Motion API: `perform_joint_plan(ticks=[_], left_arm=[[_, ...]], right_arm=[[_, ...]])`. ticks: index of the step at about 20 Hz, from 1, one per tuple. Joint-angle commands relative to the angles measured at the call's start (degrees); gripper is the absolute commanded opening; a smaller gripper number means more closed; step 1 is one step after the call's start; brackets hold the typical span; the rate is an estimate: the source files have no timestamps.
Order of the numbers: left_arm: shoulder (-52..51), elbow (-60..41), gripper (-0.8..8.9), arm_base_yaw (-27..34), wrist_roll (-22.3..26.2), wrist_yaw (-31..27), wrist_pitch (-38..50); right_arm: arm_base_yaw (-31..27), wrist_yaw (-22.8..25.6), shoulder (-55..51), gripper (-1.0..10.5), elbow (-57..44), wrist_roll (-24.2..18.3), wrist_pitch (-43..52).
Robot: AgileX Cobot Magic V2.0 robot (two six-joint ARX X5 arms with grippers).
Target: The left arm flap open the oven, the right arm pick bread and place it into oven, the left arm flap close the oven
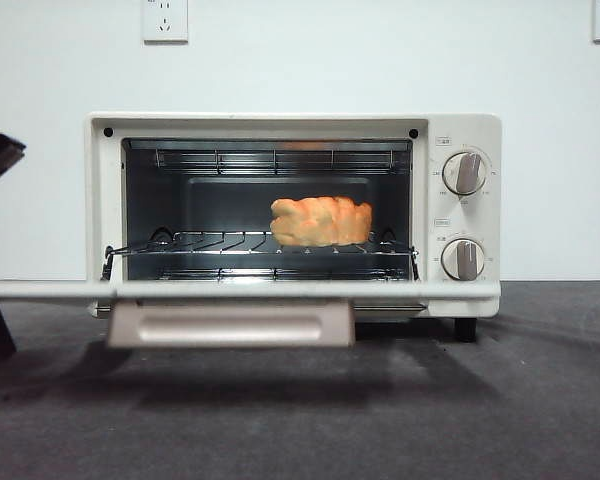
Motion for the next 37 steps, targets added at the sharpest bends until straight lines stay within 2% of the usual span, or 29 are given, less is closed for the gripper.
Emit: perform_joint_plan(ticks=[1, 5, 12, 16, 20, 27, 32, 37], left_arm=[[-1.6, 0.7, 0.10, -0.2, -1.9, 5.2, 3.0], [-5.7, 1.0, 0.10, 0.6, -7.5, 5.8, 9.4], [-10.3, 1.0, 0.10, 1.7, -24.2, 5.3, 34.3], [-10.3, 1.0, 0.10, 1.8, -28.3, 2.6, 43.3], [-10.3, 1.0, 0.10, 2.2, -31.7, 2.9, 45.6], [-13.2, 1.0, 0.10, 2.2, -32.7, 9.2, 45.6], [-18.7, 1.0, 0.10, 2.2, -32.7, 10.9, 44.5], [-24.3, 1.0, 0.10, 2.2, -29.6, 11.7, 39.9]], right_arm=[[0.4, 0.1, 0.2, 4.5, 0.4, 0.9, 0.8], [0.4, 0.1, 0.2, 4.5, 0.4, 1.5, 2.1], [0.4, 1.6, 0.3, 4.5, 0.4, 1.9, 2.0], [0.4, 1.6, 0.3, 4.5, 0.4, 1.9, 2.0], [0.4, 1.6, 0.3, 4.5, 0.4, 2.0, 2.0], [0.4, 1.6, 0.3, 4.5, 0.4, 2.0, 1.9], [0.4, 1.6, 0.3, 4.5, 0.4, 1.9, 1.9], [0.4, 1.5, 0.3, 4.5, 0.4, 1.6, 2.1]])
